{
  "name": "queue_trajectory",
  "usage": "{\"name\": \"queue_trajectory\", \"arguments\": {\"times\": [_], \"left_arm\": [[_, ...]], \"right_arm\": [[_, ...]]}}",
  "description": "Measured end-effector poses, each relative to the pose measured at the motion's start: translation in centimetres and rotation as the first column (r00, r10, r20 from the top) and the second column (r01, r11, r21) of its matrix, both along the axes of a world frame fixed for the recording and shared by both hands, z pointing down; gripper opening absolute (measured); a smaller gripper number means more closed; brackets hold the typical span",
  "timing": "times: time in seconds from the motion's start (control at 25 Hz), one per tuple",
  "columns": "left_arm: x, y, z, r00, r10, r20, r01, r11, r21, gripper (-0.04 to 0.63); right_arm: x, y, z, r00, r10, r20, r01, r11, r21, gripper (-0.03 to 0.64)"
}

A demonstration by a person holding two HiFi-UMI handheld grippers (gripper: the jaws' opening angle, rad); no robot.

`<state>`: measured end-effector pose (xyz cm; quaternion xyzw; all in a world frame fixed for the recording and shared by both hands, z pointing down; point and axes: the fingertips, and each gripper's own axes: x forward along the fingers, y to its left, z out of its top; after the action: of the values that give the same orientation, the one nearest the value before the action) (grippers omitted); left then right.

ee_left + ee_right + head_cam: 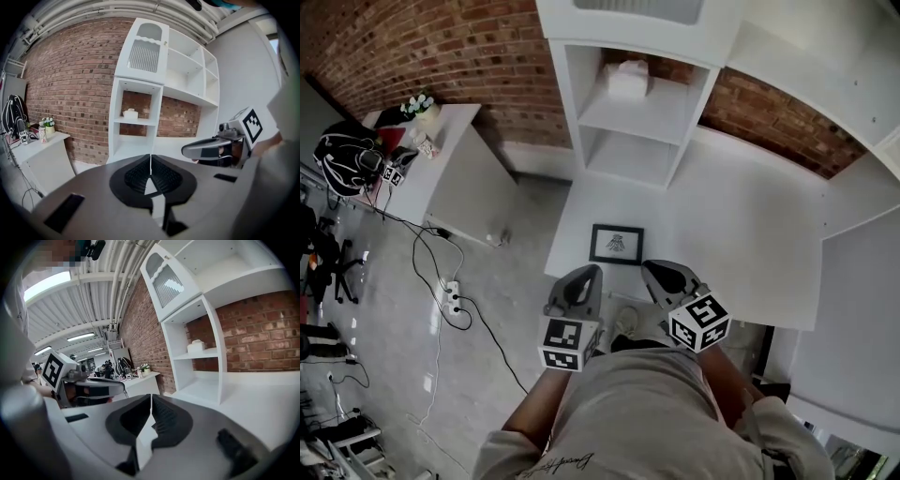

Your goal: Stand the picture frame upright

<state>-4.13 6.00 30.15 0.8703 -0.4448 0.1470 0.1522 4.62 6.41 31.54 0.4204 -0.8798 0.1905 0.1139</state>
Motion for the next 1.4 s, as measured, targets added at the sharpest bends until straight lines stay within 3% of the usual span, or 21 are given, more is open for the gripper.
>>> {"name": "queue_trajectory", "arguments": {"times": [0.32, 0.72, 1.4], "left_arm": [[-0.1, -1.3, 0.7, 0.999, -0.042, 0.034, 0.043, 0.999, -0.032, 0.018], [0.7, -2.8, 2.1, 0.997, -0.062, 0.038, 0.064, 0.996, -0.058, 0.018], [-1.4, -8.2, 6.8, 0.998, -0.009, 0.058, 0.019, 0.984, -0.18, 0.018]], "right_arm": [[1.5, -2.6, -0.2, 0.999, 0.023, 0.037, -0.024, 1.0, 0.007, 0.029], [3.0, -3.7, 2.4, 0.998, 0.046, 0.035, -0.044, 0.997, -0.061, 0.029], [2.7, -7.3, 6.2, 0.992, 0.127, -0.021, -0.129, 0.979, -0.158, 0.029]]}}
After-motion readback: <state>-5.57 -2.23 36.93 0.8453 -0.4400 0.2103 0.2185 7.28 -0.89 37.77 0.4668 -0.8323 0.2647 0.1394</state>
